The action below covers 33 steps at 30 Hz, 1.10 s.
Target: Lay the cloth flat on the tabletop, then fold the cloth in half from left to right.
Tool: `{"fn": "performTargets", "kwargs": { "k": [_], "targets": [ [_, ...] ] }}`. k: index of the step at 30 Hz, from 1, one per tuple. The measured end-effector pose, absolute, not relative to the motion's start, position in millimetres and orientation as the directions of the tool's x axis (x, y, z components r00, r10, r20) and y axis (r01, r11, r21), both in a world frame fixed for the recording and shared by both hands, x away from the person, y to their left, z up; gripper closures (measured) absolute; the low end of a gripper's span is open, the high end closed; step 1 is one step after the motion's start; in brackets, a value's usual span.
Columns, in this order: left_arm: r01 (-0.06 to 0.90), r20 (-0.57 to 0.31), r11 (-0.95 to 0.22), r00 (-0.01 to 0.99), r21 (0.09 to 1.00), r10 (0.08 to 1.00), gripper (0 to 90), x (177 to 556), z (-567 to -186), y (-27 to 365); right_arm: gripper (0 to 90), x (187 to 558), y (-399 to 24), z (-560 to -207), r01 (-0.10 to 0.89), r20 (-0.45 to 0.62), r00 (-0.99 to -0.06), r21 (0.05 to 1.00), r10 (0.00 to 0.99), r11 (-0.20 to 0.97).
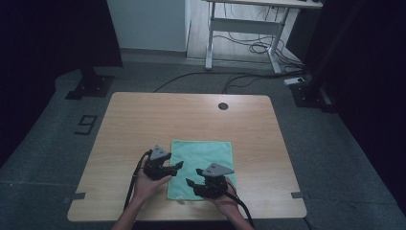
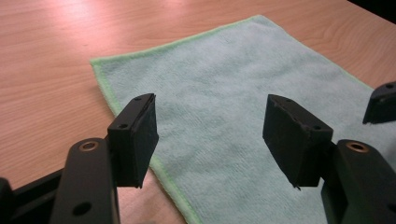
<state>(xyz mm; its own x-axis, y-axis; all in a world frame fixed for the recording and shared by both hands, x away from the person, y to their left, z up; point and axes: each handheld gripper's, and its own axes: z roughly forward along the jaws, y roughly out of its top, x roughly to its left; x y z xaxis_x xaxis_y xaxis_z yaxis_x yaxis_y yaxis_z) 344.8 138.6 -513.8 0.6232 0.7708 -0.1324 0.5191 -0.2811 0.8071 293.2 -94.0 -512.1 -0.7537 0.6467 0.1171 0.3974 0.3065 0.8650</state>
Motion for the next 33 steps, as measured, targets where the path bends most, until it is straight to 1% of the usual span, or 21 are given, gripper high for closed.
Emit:
{"fn": "performTargets", "kwargs": {
  "k": [7, 12, 26, 28, 33],
  "targets": [
    [0.542, -0.143, -0.274, 0.606, 0.794, 0.782, 35.7, 359, -512, 141, 41.8, 297, -80, -512, 0.393, 0.12, -0.764, 0.865, 0.634, 0.31],
    [0.556, -0.155, -0.262, 0.593, 0.789, 0.79, 37.8, 373, -505, 146, 40.6, 300, -72, -512, 0.39, 0.113, -0.767, 0.863, 0.631, 0.32],
    [0.589, -0.152, -0.257, 0.554, 0.766, 0.819, 39.1, 402, -510, 149, 40.3, 306, -67, -516, 0.399, 0.114, -0.764, 0.857, 0.635, 0.325],
    [0.594, -0.138, -0.265, 0.546, 0.76, 0.827, 40.2, 409, -510, 150, 40.3, 307, -66, -517, 0.4, 0.116, -0.764, 0.857, 0.634, 0.325],
    [0.607, -0.142, -0.253, 0.526, 0.753, 0.839, 43.3, 423, -510, 152, 40.6, 308, -63, -518, 0.4, 0.12, -0.767, 0.857, 0.631, 0.324]
  ]
}}
